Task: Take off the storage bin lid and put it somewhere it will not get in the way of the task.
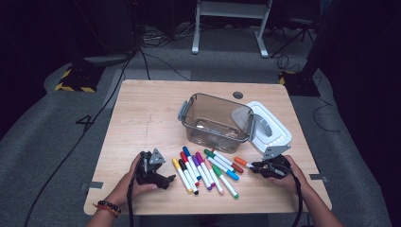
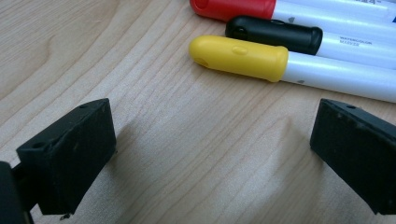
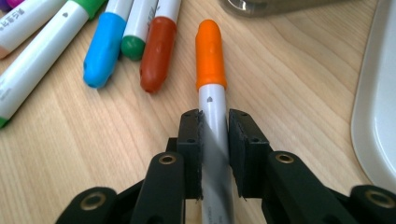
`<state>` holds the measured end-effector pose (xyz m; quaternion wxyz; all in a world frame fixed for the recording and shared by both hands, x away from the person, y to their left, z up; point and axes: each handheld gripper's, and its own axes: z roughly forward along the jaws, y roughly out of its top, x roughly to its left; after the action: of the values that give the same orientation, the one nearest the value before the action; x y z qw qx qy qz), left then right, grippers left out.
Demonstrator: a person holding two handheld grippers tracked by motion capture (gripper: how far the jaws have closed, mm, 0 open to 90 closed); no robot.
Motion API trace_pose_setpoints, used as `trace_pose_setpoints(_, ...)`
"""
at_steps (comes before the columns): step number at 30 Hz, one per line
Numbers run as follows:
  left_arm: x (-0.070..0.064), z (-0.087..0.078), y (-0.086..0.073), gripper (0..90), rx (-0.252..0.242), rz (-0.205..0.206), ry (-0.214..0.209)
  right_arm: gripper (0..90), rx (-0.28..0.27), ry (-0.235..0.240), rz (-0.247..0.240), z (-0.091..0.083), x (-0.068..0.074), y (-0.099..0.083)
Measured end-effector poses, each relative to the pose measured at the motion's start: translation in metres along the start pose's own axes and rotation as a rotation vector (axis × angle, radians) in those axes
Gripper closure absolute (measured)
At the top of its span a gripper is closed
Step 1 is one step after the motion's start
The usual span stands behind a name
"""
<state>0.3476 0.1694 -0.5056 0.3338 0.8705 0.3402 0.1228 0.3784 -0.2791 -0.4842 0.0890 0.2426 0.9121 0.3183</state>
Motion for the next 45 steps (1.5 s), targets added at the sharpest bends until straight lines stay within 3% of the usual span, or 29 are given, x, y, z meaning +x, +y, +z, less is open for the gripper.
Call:
trace_pose_setpoints(7,0.0,0.0,0.0,0.5,0.001,0.0,-0.001,63.9,-0.054,0.003,0.034,0.01,-0.008,0.006)
trace_pose_setpoints(15,0.001,0.0,0.0,0.5,0.002,0.003,-0.004,68.1,-0.071,-0.018,0.021,0.021,-0.008,0.016)
trace_pose_setpoints(21,0.001,0.0,0.0,0.5,0.002,0.008,-0.009,74.3,-0.093,-0.035,0.035,0.02,-0.005,0.013)
trace_pose_setpoints(23,0.001,0.0,0.0,0.5,0.002,0.008,-0.009,74.5,-0.08,-0.062,0.026,0.017,-0.003,0.011)
trace_pose_setpoints(26,0.001,0.0,0.0,0.5,0.002,0.008,-0.009,74.6,-0.096,-0.061,0.033,0.013,-0.005,0.009)
trace_pose_setpoints(33,0.001,0.0,0.0,0.5,0.002,0.007,-0.009,74.7,-0.196,-0.103,0.074,-0.017,-0.012,0.002)
trace_pose_setpoints(45,0.001,0.0,0.0,0.5,0.002,0.007,-0.009,74.7,-0.333,-0.172,0.141,-0.05,-0.029,-0.003)
